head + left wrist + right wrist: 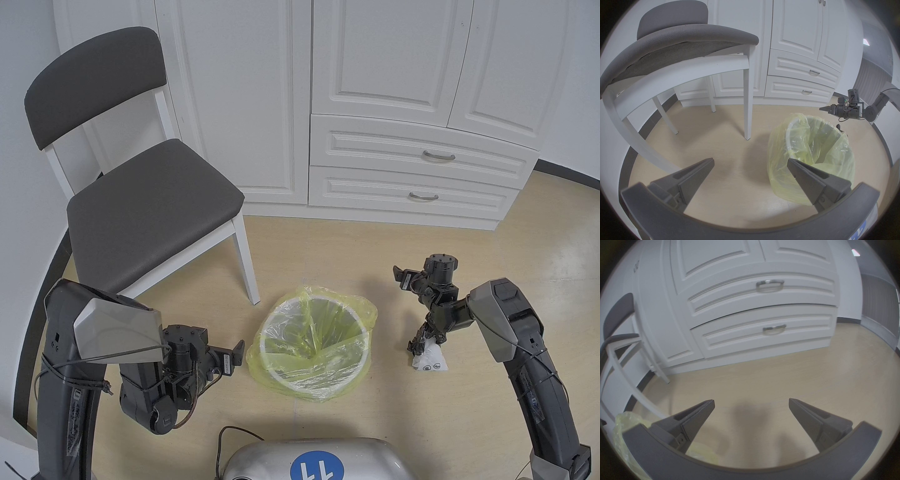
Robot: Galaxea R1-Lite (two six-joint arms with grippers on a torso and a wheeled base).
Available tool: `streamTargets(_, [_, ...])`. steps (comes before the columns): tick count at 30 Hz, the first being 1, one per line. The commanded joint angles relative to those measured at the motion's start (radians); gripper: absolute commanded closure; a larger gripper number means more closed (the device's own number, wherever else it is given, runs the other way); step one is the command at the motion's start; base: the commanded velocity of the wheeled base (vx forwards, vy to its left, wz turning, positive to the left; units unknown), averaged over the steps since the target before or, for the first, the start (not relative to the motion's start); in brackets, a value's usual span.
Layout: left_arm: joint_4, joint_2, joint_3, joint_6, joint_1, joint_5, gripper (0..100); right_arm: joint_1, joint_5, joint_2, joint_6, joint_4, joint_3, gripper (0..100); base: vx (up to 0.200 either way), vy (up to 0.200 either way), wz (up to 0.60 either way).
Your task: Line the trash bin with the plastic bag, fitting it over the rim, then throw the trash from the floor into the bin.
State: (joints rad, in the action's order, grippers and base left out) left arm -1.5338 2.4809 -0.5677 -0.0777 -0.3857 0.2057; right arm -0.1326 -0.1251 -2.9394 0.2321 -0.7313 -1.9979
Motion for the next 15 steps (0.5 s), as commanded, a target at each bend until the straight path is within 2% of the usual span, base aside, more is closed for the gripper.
streamTargets(1, [0.000,-0.036,-0.005,0.007,-0.005,-0.009,0,-0.045,-0.114,0.250,-0.004,0.007,0.266,0,0.000,0.000,0.00])
streamTargets(3, [0.001,-0.059,-0.005,0.010,-0.002,-0.031,0,-0.091,-0.054,0.404,-0.007,0.012,0.501,0,0.000,0.000,0.00])
streamTargets(6, [0.001,-0.088,0.008,0.012,0.005,-0.089,0,-0.156,-0.011,0.543,-0.019,0.024,0.668,0,0.000,0.000,0.00])
streamTargets(10, [0.001,-0.128,0.037,0.012,0.027,-0.132,0,-0.246,-0.016,0.680,-0.102,0.101,0.768,0,0.000,0.000,0.00])
streamTargets(12, [0.000,-0.177,0.078,0.012,0.051,-0.172,0,-0.292,-0.024,0.726,-0.158,0.179,0.789,0,0.000,0.000,0.00])
streamTargets(14, [0.000,-0.218,0.150,0.010,0.084,-0.258,0,-0.340,-0.034,0.755,-0.211,0.254,0.792,0,0.000,0.000,0.00])
streamTargets(15, [0.000,-0.221,0.155,0.010,0.085,-0.264,0,-0.341,-0.036,0.757,-0.214,0.259,0.791,0,0.000,0.000,0.00])
